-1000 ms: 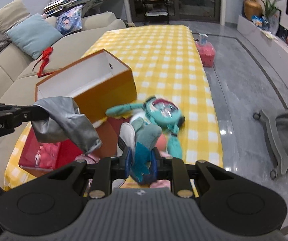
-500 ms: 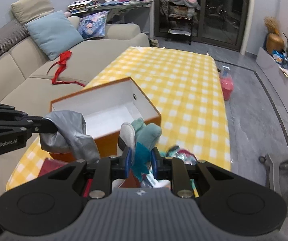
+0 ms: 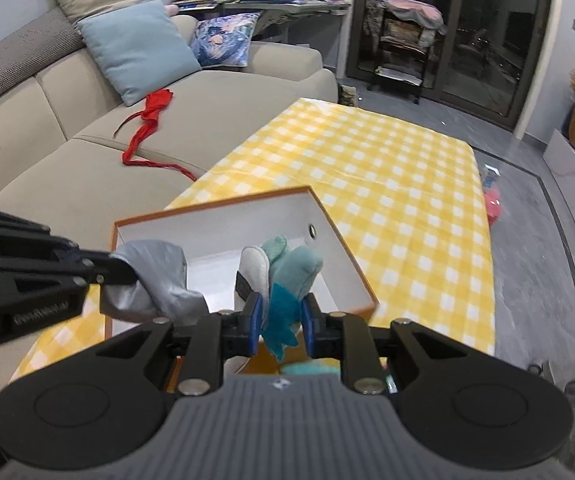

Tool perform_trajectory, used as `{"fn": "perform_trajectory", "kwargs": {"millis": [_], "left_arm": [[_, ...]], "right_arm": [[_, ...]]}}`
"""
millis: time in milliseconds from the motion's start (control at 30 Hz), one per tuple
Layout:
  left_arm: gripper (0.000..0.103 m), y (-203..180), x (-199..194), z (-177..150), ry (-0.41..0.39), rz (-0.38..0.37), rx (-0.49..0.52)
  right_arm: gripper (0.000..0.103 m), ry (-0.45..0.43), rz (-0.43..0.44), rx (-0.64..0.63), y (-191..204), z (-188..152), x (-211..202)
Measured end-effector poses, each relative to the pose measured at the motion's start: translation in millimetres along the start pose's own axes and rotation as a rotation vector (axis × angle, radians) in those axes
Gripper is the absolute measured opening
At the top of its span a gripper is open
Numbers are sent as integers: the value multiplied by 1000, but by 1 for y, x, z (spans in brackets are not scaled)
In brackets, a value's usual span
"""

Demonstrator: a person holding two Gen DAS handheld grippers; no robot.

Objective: Organize soft objects
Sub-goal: 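Carry the silver pouch and white plush in both tools over the orange box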

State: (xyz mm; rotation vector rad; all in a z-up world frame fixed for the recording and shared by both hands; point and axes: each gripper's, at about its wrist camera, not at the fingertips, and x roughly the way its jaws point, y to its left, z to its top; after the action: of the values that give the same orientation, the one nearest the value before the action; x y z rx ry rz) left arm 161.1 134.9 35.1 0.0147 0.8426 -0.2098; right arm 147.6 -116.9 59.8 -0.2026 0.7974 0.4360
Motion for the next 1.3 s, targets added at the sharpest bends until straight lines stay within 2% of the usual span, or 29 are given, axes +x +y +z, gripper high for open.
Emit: {"fn": "perform_trajectory", "kwargs": {"millis": [233,500,867,1300], "left_arm": [[2,27,24,3,44,17,-16],[2,53,50,-1,105,24,-31],[2,54,89,-24,286,-3,65],[3,54,126,-31,396,-36,119]], "right_arm": [[19,20,29,-20,16,21,40],[19,62,113,-32,31,24,90],[19,217,223,-95,45,0,155],[19,370,325,-205,53,-22,201]]}}
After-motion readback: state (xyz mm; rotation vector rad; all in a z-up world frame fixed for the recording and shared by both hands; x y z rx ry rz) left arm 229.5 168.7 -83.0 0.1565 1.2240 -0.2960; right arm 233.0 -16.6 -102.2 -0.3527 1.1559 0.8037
